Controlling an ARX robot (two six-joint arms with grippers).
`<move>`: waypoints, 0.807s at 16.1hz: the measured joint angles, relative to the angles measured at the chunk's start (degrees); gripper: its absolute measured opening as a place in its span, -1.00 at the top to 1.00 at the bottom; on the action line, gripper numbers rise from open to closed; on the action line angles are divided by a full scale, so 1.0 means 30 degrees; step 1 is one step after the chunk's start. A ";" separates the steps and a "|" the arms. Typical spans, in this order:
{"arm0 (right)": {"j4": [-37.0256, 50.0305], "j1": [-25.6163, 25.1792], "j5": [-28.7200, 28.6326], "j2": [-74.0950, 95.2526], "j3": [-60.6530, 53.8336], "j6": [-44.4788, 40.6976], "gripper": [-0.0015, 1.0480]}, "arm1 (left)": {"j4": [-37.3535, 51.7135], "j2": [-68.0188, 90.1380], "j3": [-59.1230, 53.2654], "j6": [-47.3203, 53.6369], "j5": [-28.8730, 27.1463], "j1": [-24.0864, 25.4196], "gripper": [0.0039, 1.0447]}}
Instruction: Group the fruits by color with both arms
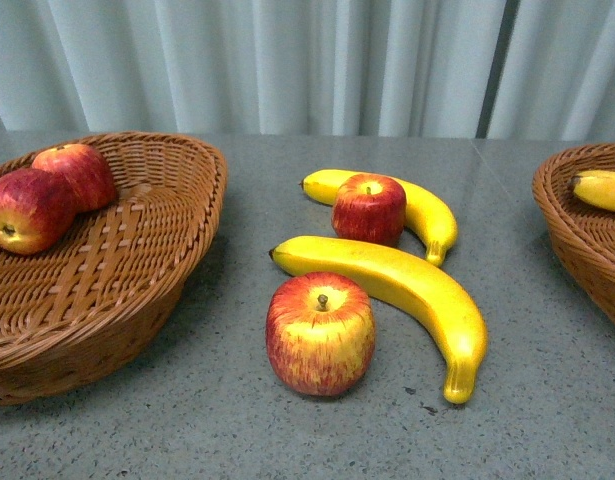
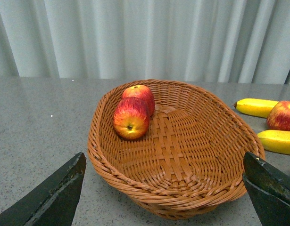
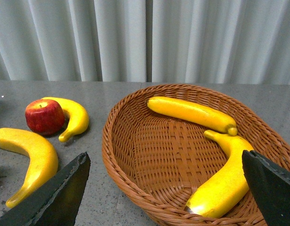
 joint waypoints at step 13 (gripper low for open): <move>0.0000 0.0000 0.0000 0.0000 0.0000 0.0000 -0.87 | 0.0000 0.0000 0.0000 0.0000 0.0000 0.0000 -0.88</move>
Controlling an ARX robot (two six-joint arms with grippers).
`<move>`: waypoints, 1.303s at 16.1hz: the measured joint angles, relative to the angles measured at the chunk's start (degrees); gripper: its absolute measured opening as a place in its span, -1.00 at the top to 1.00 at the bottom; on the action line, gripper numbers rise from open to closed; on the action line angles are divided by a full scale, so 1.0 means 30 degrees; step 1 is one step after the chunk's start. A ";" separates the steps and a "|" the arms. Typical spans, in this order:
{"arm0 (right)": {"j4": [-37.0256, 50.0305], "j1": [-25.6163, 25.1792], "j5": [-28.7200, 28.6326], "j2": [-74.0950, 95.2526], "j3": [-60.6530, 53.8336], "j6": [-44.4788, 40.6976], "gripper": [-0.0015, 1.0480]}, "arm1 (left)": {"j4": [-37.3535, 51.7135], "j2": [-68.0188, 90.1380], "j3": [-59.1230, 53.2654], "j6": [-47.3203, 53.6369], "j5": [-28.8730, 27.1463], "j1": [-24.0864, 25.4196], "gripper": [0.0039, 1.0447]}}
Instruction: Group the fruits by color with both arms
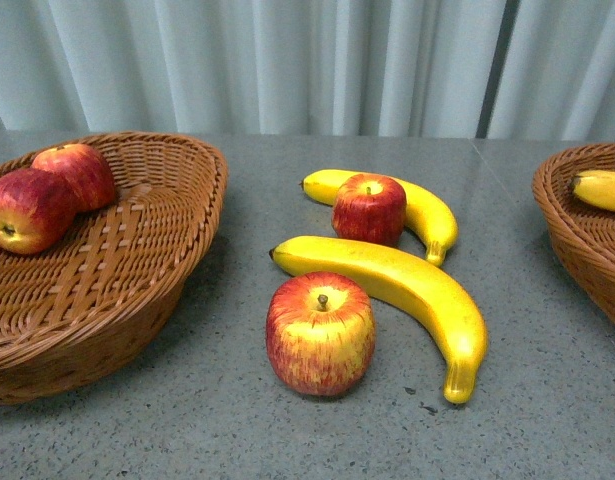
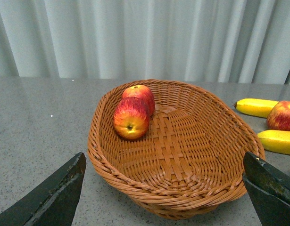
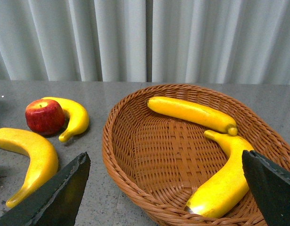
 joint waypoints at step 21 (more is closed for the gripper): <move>-0.0007 0.0000 0.0015 0.0000 0.0000 0.0000 -0.87 | 0.2630 2.5099 1.4579 0.2805 0.3898 -0.8408 -0.88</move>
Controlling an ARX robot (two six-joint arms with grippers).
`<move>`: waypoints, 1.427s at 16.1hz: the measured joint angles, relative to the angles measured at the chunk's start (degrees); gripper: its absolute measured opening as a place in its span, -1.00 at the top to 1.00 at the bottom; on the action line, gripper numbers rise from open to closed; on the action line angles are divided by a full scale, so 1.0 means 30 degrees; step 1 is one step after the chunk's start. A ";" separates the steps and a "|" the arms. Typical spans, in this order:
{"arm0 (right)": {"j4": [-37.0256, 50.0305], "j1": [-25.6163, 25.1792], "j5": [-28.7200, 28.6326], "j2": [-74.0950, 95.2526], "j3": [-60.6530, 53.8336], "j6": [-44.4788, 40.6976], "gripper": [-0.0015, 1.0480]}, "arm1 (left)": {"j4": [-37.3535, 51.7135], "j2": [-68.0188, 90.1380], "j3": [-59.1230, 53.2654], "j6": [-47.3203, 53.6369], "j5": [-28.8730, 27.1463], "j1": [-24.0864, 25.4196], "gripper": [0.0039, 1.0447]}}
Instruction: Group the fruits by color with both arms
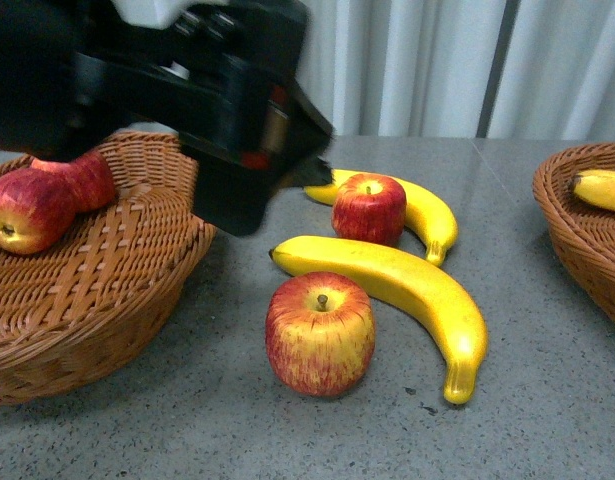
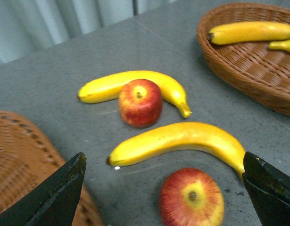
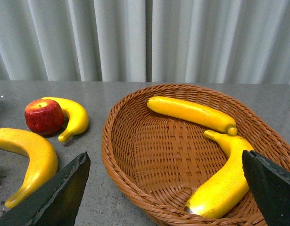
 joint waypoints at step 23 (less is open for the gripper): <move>0.0007 0.0000 0.0007 0.0000 0.0000 0.0000 -0.87 | -0.0073 0.2463 0.0729 -0.4437 -0.5056 0.5668 -0.26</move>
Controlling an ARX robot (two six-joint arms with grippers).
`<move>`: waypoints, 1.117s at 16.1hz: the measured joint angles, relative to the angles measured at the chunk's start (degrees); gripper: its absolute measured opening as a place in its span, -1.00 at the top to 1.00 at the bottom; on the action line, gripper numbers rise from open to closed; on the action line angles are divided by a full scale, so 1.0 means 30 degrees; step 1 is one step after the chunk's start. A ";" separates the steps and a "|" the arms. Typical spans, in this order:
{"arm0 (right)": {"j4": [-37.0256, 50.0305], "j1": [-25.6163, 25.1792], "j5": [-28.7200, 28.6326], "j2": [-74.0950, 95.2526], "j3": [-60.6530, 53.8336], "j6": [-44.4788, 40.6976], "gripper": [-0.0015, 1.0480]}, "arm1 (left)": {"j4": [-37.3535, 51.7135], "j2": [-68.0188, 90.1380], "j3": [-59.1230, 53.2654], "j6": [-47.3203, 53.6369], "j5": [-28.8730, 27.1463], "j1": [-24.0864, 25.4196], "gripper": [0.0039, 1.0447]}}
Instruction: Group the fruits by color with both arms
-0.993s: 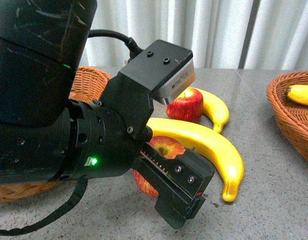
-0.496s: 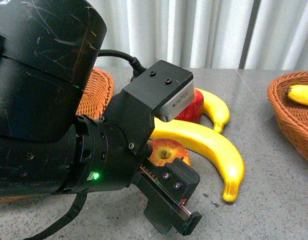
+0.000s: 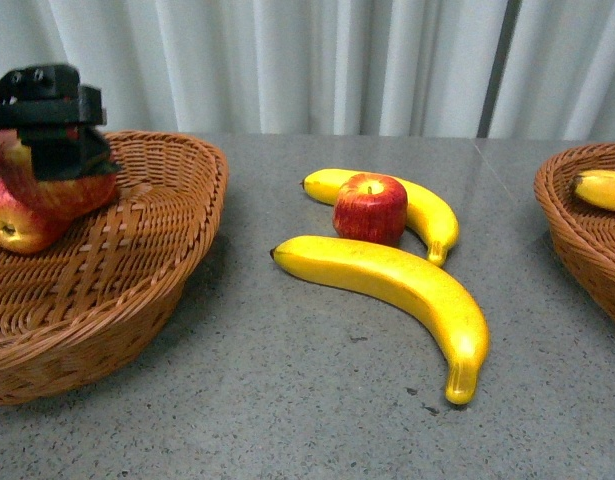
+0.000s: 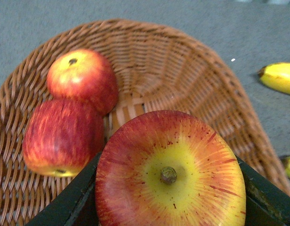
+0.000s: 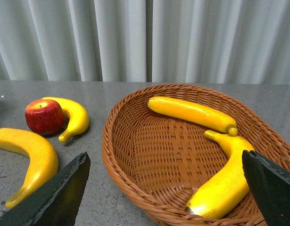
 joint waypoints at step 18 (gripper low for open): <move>-0.0007 0.0000 0.0000 0.0000 0.0000 0.0000 -0.87 | -0.1588 0.7089 0.8225 0.3636 0.4583 -0.5005 -0.88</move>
